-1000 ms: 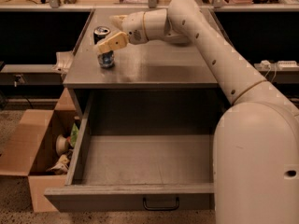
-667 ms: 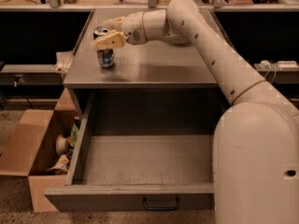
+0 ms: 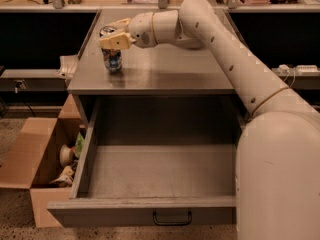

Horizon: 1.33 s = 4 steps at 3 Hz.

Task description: Place redbull can into top drawer

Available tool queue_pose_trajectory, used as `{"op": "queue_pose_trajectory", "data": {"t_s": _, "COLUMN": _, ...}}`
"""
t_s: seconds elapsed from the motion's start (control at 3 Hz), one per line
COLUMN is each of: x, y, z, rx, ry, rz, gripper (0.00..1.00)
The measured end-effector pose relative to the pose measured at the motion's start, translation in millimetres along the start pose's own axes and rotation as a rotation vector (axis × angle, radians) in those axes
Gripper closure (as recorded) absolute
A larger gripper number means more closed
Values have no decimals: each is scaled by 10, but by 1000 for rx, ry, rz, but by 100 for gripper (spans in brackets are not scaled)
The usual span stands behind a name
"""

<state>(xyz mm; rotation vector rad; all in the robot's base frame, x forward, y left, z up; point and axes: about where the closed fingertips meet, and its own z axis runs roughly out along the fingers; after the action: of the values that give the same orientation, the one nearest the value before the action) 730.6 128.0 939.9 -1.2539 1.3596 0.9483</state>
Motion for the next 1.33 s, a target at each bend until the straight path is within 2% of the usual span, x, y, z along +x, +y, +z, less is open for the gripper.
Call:
{"op": "queue_pose_trajectory", "data": {"t_s": 0.33, "x": -275, "y": 168, "z": -239, "rx": 21, "ry": -70, "rz": -45, "gripper": 96}}
{"op": "queue_pose_trajectory", "data": {"t_s": 0.67, "x": -450, "y": 441, "z": -787, "rx": 85, "ry": -138, "rz": -77, "gripper": 100}}
{"op": "queue_pose_trajectory", "data": {"t_s": 1.0, "x": -459, "y": 451, "z": -760, "rx": 80, "ry": -139, "rz": -78, "gripper": 100}}
{"op": "queue_pose_trajectory", "data": {"t_s": 1.33, "x": -426, "y": 561, "z": -718, "rx": 31, "ry": -134, "rz": -96, "gripper": 100}}
